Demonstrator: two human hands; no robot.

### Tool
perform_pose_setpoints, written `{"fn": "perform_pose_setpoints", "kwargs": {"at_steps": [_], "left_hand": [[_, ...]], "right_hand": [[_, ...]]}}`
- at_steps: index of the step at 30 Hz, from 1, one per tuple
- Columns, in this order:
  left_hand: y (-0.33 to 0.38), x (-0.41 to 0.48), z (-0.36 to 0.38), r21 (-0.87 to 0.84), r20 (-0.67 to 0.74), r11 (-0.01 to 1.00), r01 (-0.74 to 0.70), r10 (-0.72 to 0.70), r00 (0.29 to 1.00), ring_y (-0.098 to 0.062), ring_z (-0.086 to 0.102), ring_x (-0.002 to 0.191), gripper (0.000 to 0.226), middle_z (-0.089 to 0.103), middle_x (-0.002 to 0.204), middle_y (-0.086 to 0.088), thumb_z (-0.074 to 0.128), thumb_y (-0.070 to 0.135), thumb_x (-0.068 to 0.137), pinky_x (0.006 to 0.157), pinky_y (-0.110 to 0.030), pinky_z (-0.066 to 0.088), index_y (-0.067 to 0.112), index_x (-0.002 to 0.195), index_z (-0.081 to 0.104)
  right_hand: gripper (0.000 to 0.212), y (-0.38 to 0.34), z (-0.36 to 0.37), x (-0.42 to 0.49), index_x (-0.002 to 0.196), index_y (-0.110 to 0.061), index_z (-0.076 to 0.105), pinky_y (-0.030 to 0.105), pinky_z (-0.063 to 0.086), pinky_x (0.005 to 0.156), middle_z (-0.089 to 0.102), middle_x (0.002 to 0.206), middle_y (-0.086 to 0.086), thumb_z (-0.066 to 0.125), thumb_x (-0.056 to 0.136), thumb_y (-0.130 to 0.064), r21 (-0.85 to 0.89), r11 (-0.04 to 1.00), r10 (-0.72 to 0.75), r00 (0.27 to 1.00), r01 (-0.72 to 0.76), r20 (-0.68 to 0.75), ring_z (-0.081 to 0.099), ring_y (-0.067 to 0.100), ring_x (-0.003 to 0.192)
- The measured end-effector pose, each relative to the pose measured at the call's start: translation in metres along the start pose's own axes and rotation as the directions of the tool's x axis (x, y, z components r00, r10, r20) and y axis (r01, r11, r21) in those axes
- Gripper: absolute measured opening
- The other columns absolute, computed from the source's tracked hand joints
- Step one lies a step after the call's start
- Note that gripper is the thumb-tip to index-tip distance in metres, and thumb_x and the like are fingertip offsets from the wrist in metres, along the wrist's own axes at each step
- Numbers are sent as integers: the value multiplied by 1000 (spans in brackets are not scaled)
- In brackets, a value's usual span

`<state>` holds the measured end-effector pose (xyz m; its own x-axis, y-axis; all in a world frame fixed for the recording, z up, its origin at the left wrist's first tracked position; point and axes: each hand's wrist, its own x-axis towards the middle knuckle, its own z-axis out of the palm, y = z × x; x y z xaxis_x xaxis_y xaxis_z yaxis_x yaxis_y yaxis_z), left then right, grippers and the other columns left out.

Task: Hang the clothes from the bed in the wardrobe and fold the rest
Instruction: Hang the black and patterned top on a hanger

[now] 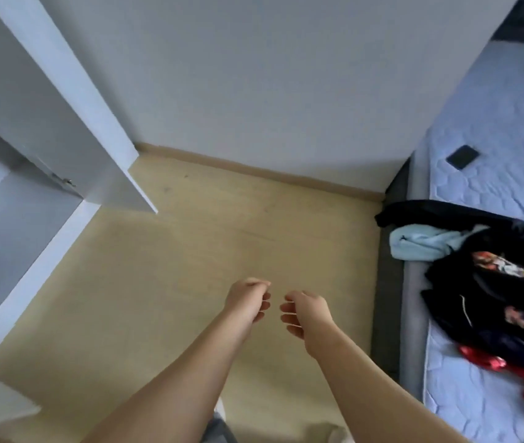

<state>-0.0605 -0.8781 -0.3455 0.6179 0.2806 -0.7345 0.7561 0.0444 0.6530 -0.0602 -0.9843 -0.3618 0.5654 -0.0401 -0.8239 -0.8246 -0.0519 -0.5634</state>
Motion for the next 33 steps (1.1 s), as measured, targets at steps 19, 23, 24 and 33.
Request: {"fn": "perform_pose_setpoints", "kwargs": {"at_steps": [19,23,24,33], "left_hand": [[-12,-56,426,394,425,910,-131,-54,904,-9,45,50,22,52,64,2,48,9,91,45,-18,35,20,73,55],[-15,-55,476,463,455,866,-186,-53,889,-9,45,51,22,52,66,2,47,10,92,47,-18,34,20,74,55],[-19,-57,490,480,464,856,-193,-61,884,-9,46,51,22,52,66,2,47,11,91,47,-18,35,20,74,55],[-85,-69,632,566,416,801,-195,-73,907,-11,49,52,20,56,69,0,48,13,90,47,-21,38,22,76,60]], "right_hand": [[13,68,-406,28,79,-13,54,24,37,52,56,68,4,49,90,-9,462,887,210,887,4,-411,49,16,55],[13,74,-455,34,78,-13,54,23,36,50,55,64,3,50,90,-9,525,850,247,859,29,-448,48,16,53],[13,78,-470,37,78,-12,54,23,35,50,54,63,3,50,90,-8,548,836,259,854,35,-450,47,15,52],[14,135,-611,77,76,-11,51,16,26,36,48,60,5,50,89,-5,643,766,312,878,-6,-364,40,14,42]]}}
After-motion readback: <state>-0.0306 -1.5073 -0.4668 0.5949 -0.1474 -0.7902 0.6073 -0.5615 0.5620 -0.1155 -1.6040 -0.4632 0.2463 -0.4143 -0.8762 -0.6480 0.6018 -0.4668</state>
